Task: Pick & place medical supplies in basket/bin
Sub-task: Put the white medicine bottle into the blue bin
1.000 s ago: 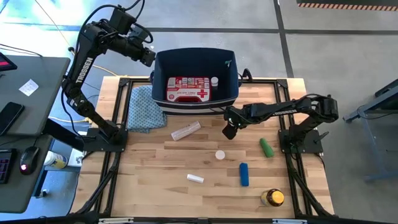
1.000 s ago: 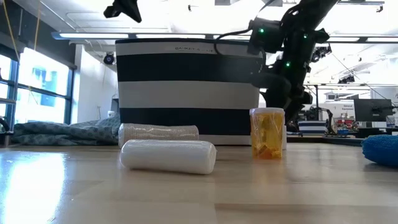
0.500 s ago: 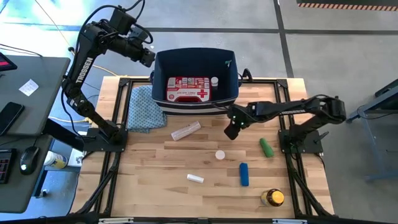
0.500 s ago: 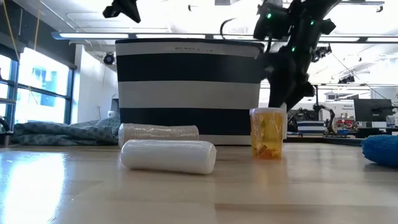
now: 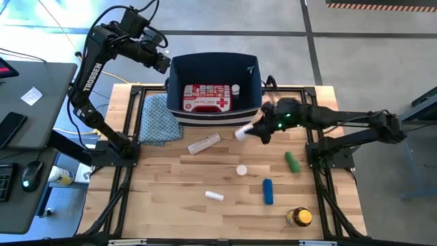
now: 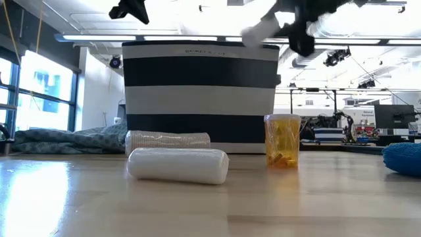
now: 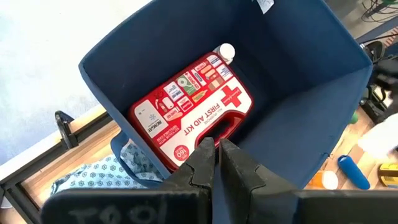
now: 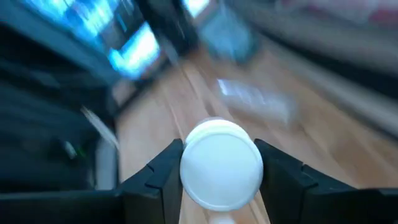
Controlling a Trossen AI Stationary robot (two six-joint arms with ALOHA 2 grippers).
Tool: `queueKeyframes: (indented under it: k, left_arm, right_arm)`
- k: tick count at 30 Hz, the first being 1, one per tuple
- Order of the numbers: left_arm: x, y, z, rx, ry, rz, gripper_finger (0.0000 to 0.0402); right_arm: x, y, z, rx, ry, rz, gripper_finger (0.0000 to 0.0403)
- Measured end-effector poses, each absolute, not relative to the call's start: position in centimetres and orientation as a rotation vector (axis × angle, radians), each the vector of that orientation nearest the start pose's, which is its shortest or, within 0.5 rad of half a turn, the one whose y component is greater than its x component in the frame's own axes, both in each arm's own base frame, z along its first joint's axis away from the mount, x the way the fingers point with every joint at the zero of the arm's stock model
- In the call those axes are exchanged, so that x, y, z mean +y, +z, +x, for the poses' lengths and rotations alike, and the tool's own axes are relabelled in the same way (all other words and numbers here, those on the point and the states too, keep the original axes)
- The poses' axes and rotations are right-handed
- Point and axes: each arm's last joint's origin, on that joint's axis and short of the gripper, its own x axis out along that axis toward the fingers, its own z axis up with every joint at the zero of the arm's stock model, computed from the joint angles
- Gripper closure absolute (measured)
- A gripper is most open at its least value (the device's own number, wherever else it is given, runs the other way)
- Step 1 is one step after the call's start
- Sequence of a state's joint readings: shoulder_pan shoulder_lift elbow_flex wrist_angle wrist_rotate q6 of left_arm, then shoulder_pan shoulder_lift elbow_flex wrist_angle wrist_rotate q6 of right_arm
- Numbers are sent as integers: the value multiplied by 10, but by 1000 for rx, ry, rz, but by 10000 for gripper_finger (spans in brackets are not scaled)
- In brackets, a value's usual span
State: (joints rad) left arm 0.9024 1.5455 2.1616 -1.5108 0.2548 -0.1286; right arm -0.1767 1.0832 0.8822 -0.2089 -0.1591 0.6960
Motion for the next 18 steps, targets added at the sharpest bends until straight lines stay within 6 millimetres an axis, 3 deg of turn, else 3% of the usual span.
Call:
queueKeyframes:
  k: [4,9,18]
  left_arm:
    - [183,483,154,726,655,-616,341]
    - [183,483,154,725,655,-616,341]
    - [183,483,154,726,655,-616,341]
  right_arm:
    - [-45,333,235,184,-198,696,247]
    - [-65,367,252,104,-267,532,246]
    - [-124,396,298,286,-407,270,247]
